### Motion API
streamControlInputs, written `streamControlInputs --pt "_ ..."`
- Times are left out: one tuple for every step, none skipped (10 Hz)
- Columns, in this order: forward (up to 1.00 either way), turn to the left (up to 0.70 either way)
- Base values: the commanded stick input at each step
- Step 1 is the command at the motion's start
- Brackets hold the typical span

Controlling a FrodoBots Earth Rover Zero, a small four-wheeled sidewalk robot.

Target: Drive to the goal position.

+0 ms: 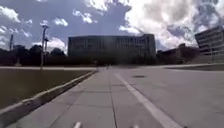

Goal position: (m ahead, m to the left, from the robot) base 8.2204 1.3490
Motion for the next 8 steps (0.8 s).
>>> streamControlInputs --pt "0.70 0.00" --pt "0.70 0.00" --pt "0.70 0.00" --pt "0.70 0.00" --pt "0.70 0.00" --pt "0.70 0.00" --pt "0.70 0.00" --pt "0.70 0.00"
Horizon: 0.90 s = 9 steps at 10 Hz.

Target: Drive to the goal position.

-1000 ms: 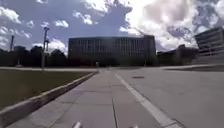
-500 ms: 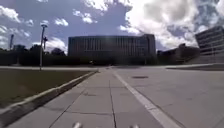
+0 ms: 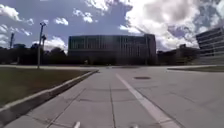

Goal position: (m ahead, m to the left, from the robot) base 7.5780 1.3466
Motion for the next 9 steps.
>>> streamControlInputs --pt "0.70 0.00" --pt "0.70 0.00" --pt "0.70 0.00" --pt "0.70 0.00" --pt "0.70 0.00" --pt "0.70 0.00" --pt "0.70 0.00" --pt "0.70 0.00" --pt "0.70 0.00"
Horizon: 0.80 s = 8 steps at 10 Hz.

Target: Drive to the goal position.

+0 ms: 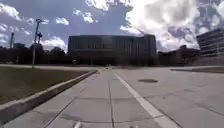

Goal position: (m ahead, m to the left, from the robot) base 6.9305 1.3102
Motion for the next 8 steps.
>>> streamControlInputs --pt "0.70 0.00" --pt "0.70 0.00" --pt "0.70 0.00" --pt "0.70 0.00" --pt "0.70 0.00" --pt "0.70 0.00" --pt "0.70 0.00" --pt "0.70 0.00"
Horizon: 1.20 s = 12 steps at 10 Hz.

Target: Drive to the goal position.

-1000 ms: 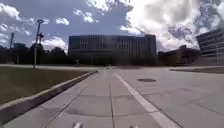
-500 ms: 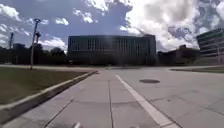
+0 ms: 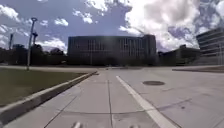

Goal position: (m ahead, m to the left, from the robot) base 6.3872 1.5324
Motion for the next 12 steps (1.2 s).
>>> streamControlInputs --pt "0.70 0.00" --pt "0.70 0.00" --pt "0.70 0.00" --pt "0.70 0.00" --pt "0.70 0.00" --pt "0.70 0.00" --pt "0.70 0.00" --pt "0.70 0.00" --pt "0.70 0.00" --pt "0.70 0.00" --pt "0.70 0.00" --pt "0.70 0.00"
